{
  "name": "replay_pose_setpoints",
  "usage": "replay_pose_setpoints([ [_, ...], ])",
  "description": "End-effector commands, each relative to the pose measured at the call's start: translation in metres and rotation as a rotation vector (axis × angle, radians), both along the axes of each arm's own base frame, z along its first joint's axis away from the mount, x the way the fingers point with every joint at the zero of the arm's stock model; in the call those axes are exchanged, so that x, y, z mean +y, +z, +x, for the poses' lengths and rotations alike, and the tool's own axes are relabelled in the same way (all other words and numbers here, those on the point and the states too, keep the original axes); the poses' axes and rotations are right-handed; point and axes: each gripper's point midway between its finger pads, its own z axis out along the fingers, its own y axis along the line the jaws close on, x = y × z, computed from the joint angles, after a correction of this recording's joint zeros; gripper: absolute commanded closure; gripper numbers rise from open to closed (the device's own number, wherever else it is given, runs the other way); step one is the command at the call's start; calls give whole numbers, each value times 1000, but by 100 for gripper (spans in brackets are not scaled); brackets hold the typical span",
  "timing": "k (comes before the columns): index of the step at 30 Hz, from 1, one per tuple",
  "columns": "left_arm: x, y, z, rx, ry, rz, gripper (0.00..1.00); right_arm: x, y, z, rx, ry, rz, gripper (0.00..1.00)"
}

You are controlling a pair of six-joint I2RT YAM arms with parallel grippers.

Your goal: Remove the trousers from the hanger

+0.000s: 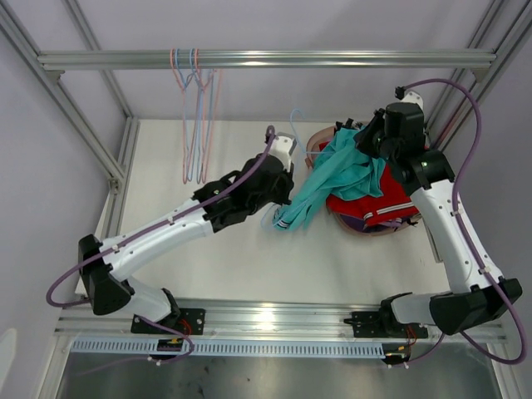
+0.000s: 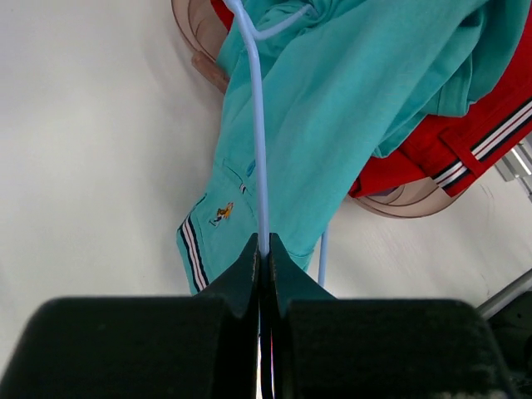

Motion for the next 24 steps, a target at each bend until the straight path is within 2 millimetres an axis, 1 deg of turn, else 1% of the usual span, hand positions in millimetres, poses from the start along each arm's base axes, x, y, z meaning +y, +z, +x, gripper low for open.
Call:
replay_pose_setpoints([
  [1,-22,0,-1,-36,-12,32,100,-1,48,3,-113,15,25,100],
  [2,-26,-6,-1,-27,-13,45,100,-6,53,4,-116,3,24,100],
  [3,-28,-12,-3,-23,-12,64,100,-9,63,6,-133,1,26,100],
  [4,-31,-21,-1,-15,-8,82,100,-13,65,5,-125,3,20,100],
  [5,-33,-26,-1,-12,-6,92,100,-17,69,6,-130,-1,17,100],
  [6,-34,-30,-2,-10,-8,104,100,-26,78,6,-147,-21,14,100],
  [8,-34,-41,-1,-8,8,135,100,-36,79,5,-140,-32,4,100],
  [9,-33,-45,-1,-4,10,147,100,-50,78,6,-136,-62,3,100],
  [11,-29,-48,1,-12,31,158,100,-63,75,0,-129,-72,11,100],
  [12,-25,-54,0,-9,35,173,100,-70,73,-2,-130,-81,18,100],
  [13,-24,-53,0,-15,39,174,100,-88,72,-2,-135,-127,17,100],
  [14,-21,-52,1,-21,45,179,100,-85,66,-8,-125,-95,25,100],
  [15,-17,-54,0,-22,48,190,100,-108,62,-10,-118,-153,21,100],
  [16,-16,-55,0,-22,50,192,100,-115,58,-12,-114,-168,18,100],
  [17,-13,-55,0,-27,55,199,100,-123,46,-18,-95,-185,17,100],
  [19,-8,-54,-1,-32,62,205,100,-133,37,-24,-90,-199,31,100],
  [20,-7,-52,-1,-36,64,209,100,-147,30,-27,-84,-234,33,100],
  [21,-5,-52,-1,-38,70,213,100,-150,17,-32,-64,-240,41,100],
  [22,-3,-50,-1,-43,72,213,100,-155,15,-33,-71,-256,42,100],
  [23,-2,-47,-1,-49,75,211,100,-163,10,-34,-64,-280,46,100],
  [24,-1,-45,0,-54,78,210,100,-166,3,-35,-52,-293,51,100],
])
